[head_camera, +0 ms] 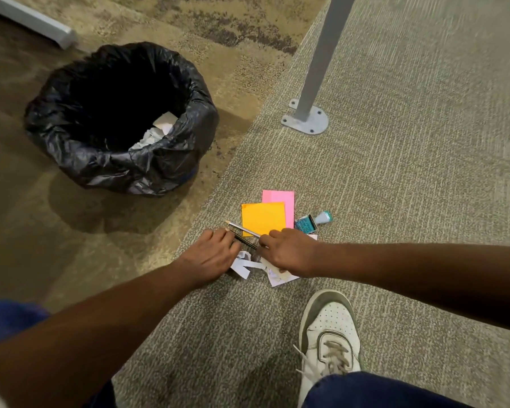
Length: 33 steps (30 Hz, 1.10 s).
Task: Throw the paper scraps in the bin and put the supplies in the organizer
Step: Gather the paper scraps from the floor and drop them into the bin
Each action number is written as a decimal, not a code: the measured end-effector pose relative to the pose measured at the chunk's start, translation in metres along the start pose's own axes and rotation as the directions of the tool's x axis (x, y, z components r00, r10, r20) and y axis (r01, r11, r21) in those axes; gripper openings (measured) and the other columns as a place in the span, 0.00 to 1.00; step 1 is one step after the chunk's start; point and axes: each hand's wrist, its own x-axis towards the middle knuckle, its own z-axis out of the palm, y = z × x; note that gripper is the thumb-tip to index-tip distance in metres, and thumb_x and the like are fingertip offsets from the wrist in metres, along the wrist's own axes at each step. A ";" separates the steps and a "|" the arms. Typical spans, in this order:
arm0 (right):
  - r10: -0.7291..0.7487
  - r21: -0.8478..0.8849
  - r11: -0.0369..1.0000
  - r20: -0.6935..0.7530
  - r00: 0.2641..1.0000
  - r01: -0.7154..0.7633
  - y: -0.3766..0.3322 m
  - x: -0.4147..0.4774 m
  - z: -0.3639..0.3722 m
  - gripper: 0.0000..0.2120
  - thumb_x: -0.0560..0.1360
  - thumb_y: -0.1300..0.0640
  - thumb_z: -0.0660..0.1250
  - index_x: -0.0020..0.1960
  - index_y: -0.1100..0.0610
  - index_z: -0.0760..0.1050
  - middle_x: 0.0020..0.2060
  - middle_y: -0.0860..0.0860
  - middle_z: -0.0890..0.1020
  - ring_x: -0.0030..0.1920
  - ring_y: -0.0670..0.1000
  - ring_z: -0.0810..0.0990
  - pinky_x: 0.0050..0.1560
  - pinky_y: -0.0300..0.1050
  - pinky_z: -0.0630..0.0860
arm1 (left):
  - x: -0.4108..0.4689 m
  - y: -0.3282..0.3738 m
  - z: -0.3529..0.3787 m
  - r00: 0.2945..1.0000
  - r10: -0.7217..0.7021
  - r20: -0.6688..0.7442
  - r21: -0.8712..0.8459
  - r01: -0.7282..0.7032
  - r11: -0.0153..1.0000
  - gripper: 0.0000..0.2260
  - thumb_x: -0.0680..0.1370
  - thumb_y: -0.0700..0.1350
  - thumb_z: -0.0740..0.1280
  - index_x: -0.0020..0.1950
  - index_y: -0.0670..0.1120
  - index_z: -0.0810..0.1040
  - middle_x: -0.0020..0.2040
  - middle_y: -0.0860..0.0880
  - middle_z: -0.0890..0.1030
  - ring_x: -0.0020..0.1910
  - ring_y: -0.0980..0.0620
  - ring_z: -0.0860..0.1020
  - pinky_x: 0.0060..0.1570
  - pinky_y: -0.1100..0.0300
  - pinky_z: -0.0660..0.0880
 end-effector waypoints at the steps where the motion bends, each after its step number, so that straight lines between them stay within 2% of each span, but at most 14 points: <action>1: 0.003 -0.014 1.000 -0.003 1.000 -0.003 0.000 0.001 0.000 0.22 0.70 0.58 0.71 0.60 0.61 0.69 0.50 0.58 0.74 0.48 0.58 0.73 0.37 0.50 0.69 | 0.000 0.000 0.000 1.000 0.005 0.003 -0.005 -0.004 1.000 0.07 0.76 0.40 0.60 0.53 0.44 0.67 0.50 0.43 0.74 0.48 0.45 0.70 0.46 0.51 0.68; 4: 0.023 -0.021 1.000 0.012 1.000 -0.023 0.005 0.003 0.000 0.22 0.67 0.52 0.74 0.55 0.62 0.71 0.48 0.58 0.74 0.49 0.57 0.71 0.38 0.50 0.69 | 0.001 0.001 0.001 1.000 0.016 0.009 0.000 -0.016 1.000 0.06 0.76 0.40 0.61 0.52 0.43 0.67 0.47 0.44 0.74 0.46 0.46 0.70 0.46 0.52 0.68; 8: 0.051 0.031 0.998 0.039 0.998 -0.053 0.010 0.005 -0.002 0.22 0.67 0.50 0.73 0.54 0.62 0.73 0.49 0.59 0.74 0.50 0.57 0.70 0.45 0.52 0.72 | 0.000 0.003 -0.001 1.000 0.016 0.005 -0.007 -0.016 1.000 0.07 0.75 0.39 0.57 0.52 0.44 0.68 0.48 0.44 0.74 0.47 0.46 0.70 0.47 0.52 0.69; 11: 0.073 0.119 0.990 0.063 0.995 -0.080 0.013 0.008 -0.003 0.23 0.67 0.50 0.74 0.55 0.62 0.72 0.51 0.59 0.73 0.52 0.57 0.69 0.47 0.53 0.72 | 0.001 0.004 -0.002 1.000 0.018 -0.007 -0.042 -0.018 0.999 0.05 0.77 0.39 0.55 0.52 0.44 0.67 0.48 0.44 0.73 0.47 0.47 0.69 0.48 0.52 0.68; 13: 0.092 0.236 0.965 0.106 0.990 -0.115 0.016 0.010 -0.006 0.24 0.68 0.50 0.73 0.58 0.61 0.72 0.53 0.59 0.74 0.53 0.58 0.70 0.48 0.52 0.70 | 0.003 0.005 -0.005 0.999 0.027 -0.019 -0.098 -0.029 0.995 0.06 0.78 0.40 0.53 0.52 0.44 0.66 0.49 0.44 0.72 0.46 0.48 0.67 0.49 0.53 0.66; 16: 0.128 0.436 0.880 0.165 0.978 -0.189 0.023 0.010 -0.011 0.23 0.69 0.52 0.73 0.60 0.60 0.71 0.54 0.58 0.77 0.55 0.59 0.73 0.47 0.47 0.67 | 0.005 0.010 -0.011 0.997 0.073 -0.028 -0.150 -0.076 0.986 0.06 0.76 0.36 0.55 0.52 0.44 0.65 0.48 0.44 0.71 0.44 0.50 0.61 0.46 0.55 0.61; 18: 0.166 0.539 0.810 0.167 0.972 -0.232 0.029 0.009 -0.014 0.22 0.70 0.55 0.73 0.59 0.62 0.72 0.53 0.59 0.78 0.54 0.58 0.75 0.43 0.44 0.64 | 0.006 0.013 -0.014 0.991 0.119 -0.054 -0.166 -0.126 0.978 0.07 0.76 0.34 0.57 0.51 0.43 0.65 0.47 0.45 0.70 0.43 0.51 0.60 0.45 0.56 0.59; 20: 0.199 0.607 0.757 0.140 0.970 -0.243 0.035 0.007 -0.018 0.20 0.68 0.57 0.74 0.55 0.63 0.73 0.48 0.58 0.79 0.48 0.56 0.75 0.38 0.43 0.60 | 0.007 0.015 -0.018 0.980 0.164 -0.116 -0.181 -0.183 0.966 0.06 0.76 0.34 0.58 0.49 0.44 0.64 0.45 0.45 0.70 0.42 0.52 0.59 0.43 0.56 0.60; 23: 0.244 0.671 0.703 0.085 0.966 -0.237 0.042 0.003 -0.026 0.17 0.66 0.57 0.76 0.49 0.64 0.75 0.40 0.53 0.75 0.42 0.52 0.71 0.35 0.45 0.55 | 0.010 0.019 -0.026 0.949 0.219 -0.228 -0.239 -0.272 0.932 0.03 0.79 0.38 0.57 0.46 0.43 0.67 0.41 0.45 0.70 0.40 0.51 0.64 0.41 0.56 0.66; 25: 0.294 0.708 0.659 0.069 0.953 -0.254 0.048 -0.002 -0.030 0.16 0.66 0.57 0.76 0.47 0.63 0.75 0.39 0.52 0.75 0.41 0.51 0.72 0.35 0.45 0.56 | 0.011 0.023 -0.029 0.931 0.237 -0.276 -0.253 -0.308 0.917 0.03 0.79 0.37 0.59 0.45 0.42 0.69 0.40 0.45 0.72 0.39 0.50 0.67 0.41 0.56 0.68; 28: 0.359 0.750 0.592 0.084 0.930 -0.296 0.057 -0.011 -0.033 0.16 0.65 0.57 0.77 0.48 0.62 0.76 0.39 0.52 0.76 0.41 0.51 0.73 0.35 0.43 0.60 | 0.013 0.033 -0.028 0.931 0.253 -0.265 -0.242 -0.318 0.917 0.10 0.79 0.40 0.51 0.47 0.41 0.72 0.42 0.45 0.73 0.40 0.50 0.69 0.40 0.57 0.68; 30: 0.381 0.762 0.558 0.116 0.917 -0.328 0.059 -0.017 -0.028 0.16 0.66 0.56 0.77 0.48 0.63 0.76 0.40 0.52 0.77 0.41 0.51 0.74 0.36 0.42 0.62 | 0.015 0.041 -0.024 0.939 0.249 -0.236 -0.260 -0.308 0.915 0.12 0.79 0.42 0.48 0.51 0.41 0.70 0.45 0.44 0.72 0.43 0.49 0.68 0.42 0.57 0.65; 32: 0.429 0.801 0.475 0.150 0.891 -0.364 0.057 -0.022 -0.020 0.16 0.66 0.57 0.77 0.49 0.64 0.77 0.41 0.54 0.78 0.41 0.52 0.75 0.36 0.42 0.65 | 0.018 0.051 -0.020 0.943 0.244 -0.228 -0.246 -0.298 0.922 0.06 0.79 0.40 0.53 0.51 0.41 0.68 0.46 0.43 0.72 0.44 0.48 0.67 0.43 0.57 0.63; 33: 0.457 0.839 0.397 0.172 0.873 -0.373 0.054 -0.024 -0.015 0.16 0.66 0.58 0.77 0.49 0.64 0.77 0.41 0.54 0.79 0.40 0.52 0.76 0.36 0.42 0.67 | 0.020 0.056 -0.019 0.946 0.243 -0.216 -0.227 -0.291 0.929 0.03 0.78 0.39 0.57 0.51 0.42 0.67 0.46 0.43 0.72 0.44 0.48 0.67 0.44 0.56 0.64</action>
